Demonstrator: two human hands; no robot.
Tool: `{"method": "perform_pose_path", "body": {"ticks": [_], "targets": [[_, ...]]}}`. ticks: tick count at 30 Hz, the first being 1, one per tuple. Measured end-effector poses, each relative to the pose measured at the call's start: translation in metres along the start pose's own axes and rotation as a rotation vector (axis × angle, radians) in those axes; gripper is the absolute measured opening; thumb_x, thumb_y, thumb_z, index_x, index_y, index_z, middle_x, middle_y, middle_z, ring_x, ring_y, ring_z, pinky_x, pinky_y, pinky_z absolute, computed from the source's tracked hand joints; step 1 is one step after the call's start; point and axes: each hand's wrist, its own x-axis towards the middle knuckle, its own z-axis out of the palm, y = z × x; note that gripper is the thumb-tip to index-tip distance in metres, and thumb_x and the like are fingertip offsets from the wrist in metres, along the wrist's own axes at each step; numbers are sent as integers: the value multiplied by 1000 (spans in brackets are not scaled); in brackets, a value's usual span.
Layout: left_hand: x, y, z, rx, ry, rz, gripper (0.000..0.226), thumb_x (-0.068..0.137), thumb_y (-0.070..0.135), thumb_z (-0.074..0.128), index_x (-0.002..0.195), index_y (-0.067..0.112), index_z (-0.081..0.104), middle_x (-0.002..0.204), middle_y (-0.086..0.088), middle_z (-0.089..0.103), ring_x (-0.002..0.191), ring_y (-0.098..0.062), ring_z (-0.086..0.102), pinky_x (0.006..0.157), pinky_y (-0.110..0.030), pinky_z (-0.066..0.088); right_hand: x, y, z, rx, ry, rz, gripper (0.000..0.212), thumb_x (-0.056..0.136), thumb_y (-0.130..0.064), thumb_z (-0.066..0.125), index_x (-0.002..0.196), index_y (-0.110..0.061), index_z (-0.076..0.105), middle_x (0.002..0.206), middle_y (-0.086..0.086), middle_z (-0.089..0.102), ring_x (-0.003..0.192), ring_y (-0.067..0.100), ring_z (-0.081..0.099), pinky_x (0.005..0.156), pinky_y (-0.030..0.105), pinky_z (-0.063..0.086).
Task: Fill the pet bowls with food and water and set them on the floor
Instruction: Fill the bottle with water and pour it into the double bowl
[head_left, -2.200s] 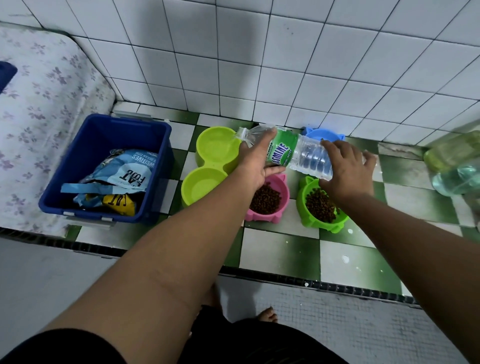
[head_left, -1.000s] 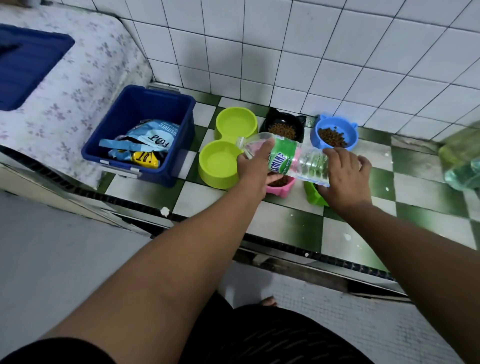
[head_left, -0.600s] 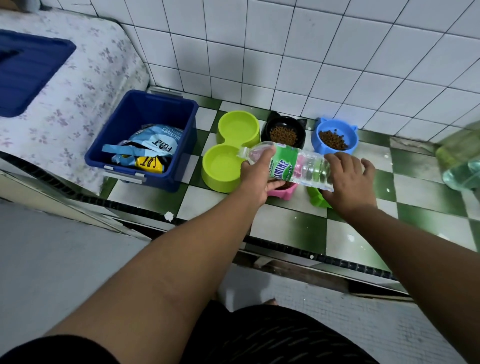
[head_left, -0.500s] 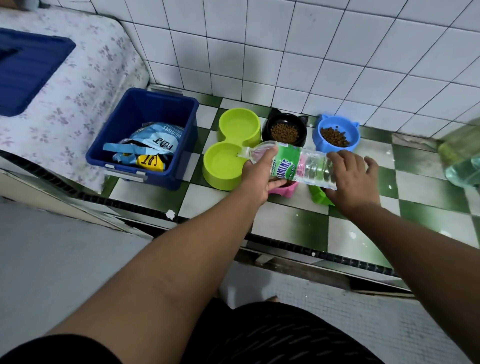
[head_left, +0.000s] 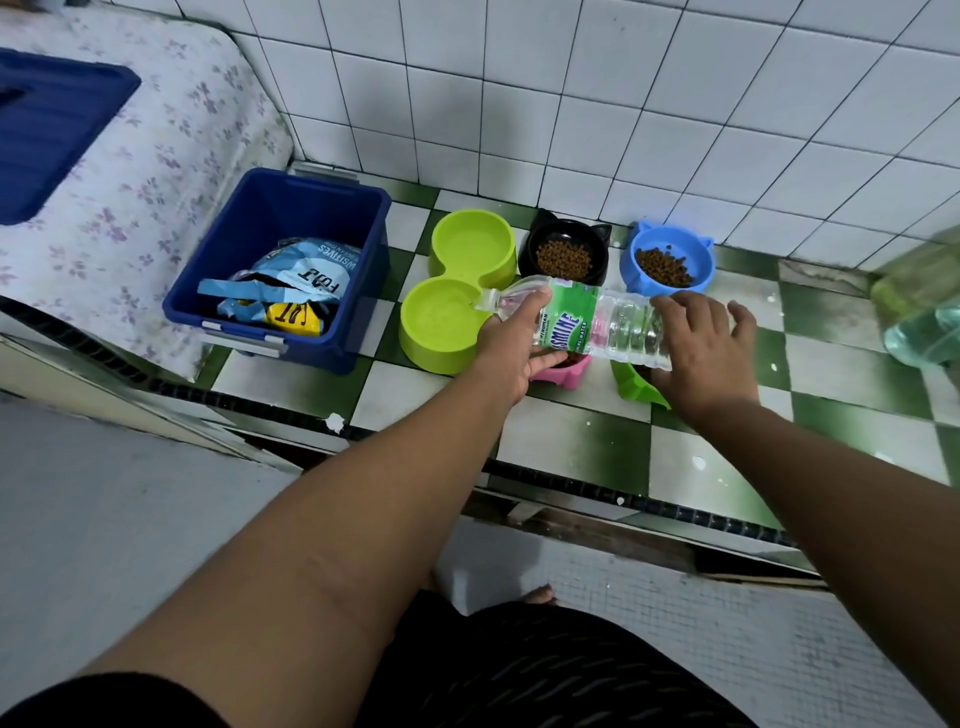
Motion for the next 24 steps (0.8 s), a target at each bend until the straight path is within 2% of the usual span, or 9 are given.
{"method": "perform_pose_path", "body": {"ticks": [8,17,24], "targets": [[-5,1,-3,0,8,1,56,86,33,82,130,9,57,108,-18,76,92,-32,76,70,-46,65,0,-1,-1,-6,11,-10,86,66,-33,87,138,-17,42,131,10,48,121,32,47,110,55,29],[-9,2,-3,-7,-2,-1,53,86,31,82,127,8,58,107,-18,75,92,-33,75,73,-47,65,0,0,-2,1,12,-8,85,67,-32,86,139,-18,42,133,10,48,124,32,46,111,56,27],[-14,9,-3,7,15,33,59,86,34,83,131,10,54,104,-14,73,91,-32,74,74,-48,65,1,-5,-3,29,17,7,85,66,-29,86,138,-18,42,133,11,48,124,33,46,111,55,28]]}}
